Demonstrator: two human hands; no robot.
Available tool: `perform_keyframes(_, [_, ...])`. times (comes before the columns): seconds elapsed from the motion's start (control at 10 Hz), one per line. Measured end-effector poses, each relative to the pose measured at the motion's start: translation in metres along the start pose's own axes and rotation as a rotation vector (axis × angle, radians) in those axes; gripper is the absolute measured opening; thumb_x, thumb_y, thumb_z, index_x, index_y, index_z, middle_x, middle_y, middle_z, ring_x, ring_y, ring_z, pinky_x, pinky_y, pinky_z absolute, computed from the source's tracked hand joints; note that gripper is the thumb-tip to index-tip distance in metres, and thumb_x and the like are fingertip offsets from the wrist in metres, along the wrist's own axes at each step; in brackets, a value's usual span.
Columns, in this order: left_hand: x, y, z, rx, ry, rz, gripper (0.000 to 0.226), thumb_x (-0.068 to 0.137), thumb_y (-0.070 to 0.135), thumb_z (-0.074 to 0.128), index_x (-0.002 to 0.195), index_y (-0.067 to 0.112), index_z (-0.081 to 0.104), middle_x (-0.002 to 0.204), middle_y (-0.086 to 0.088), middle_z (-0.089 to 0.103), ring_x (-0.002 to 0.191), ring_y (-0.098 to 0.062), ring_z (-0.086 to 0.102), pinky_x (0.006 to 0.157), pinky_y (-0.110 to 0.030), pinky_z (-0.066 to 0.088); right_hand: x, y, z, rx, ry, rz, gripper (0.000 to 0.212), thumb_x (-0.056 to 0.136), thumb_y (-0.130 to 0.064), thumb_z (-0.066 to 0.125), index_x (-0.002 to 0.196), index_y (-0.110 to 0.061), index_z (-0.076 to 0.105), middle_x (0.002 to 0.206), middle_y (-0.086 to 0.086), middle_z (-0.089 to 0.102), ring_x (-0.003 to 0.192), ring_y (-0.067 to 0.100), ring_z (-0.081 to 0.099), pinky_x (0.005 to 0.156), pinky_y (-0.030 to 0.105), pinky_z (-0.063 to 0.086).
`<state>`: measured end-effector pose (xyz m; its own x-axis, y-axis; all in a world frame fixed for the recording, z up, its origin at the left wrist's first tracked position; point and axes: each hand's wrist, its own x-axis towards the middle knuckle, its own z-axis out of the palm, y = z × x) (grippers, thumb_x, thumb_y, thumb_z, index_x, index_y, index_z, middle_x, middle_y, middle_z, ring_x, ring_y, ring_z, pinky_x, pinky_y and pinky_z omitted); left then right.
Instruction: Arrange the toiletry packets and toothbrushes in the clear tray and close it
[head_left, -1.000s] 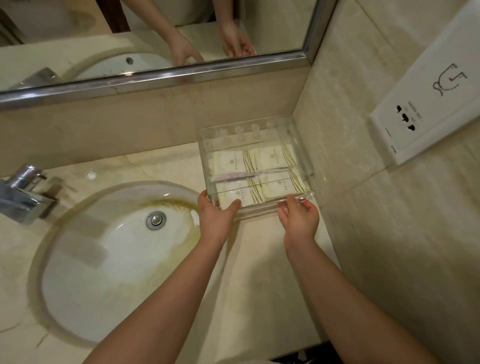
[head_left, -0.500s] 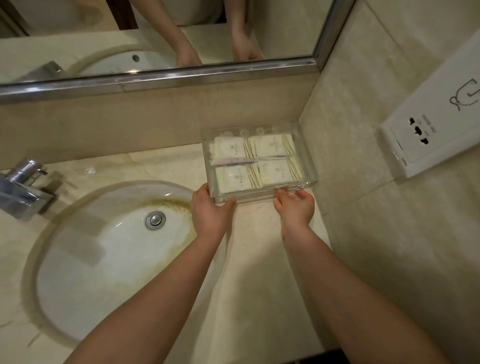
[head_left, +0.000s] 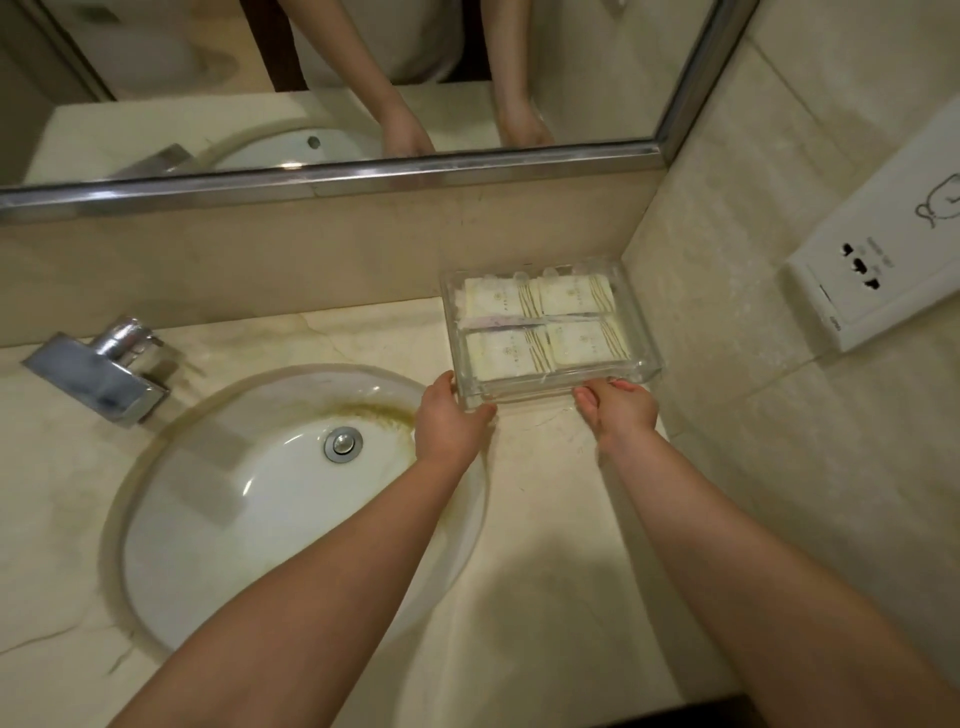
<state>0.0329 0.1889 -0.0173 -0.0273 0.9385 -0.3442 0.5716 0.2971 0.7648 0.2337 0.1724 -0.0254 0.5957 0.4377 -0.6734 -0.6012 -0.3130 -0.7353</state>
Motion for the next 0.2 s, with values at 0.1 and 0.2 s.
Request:
perform_keyframes(0.1, [-0.007,-0.006,-0.01,-0.016,-0.043,0.001,0.079,0.08,0.034,0.074,0.146,0.013,0.037,0.14,-0.006,0.051,0.123,-0.026,0.054,0.101,-0.041,0.046,-0.003,-0.006,0.0,-0.103,-0.018,0.017,0.021,0.081,0.01,0.066,0.095,-0.005,0.059,0.078,0.018,0.065,0.057,0.019,0.069,0.05,0.026,0.059])
perform_keyframes(0.2, [-0.025,-0.018,-0.027,-0.028,-0.018,-0.024,0.077,0.082,0.033,0.072,0.147,0.014,0.035,0.14,-0.005,0.051,0.122,-0.026,0.054,0.099,-0.039,0.046,-0.022,-0.011,-0.006,-0.31,-0.091,0.056,0.01,0.087,-0.002,0.062,0.081,-0.006,0.056,0.075,0.015,0.058,0.048,0.018,0.063,0.042,0.028,0.052])
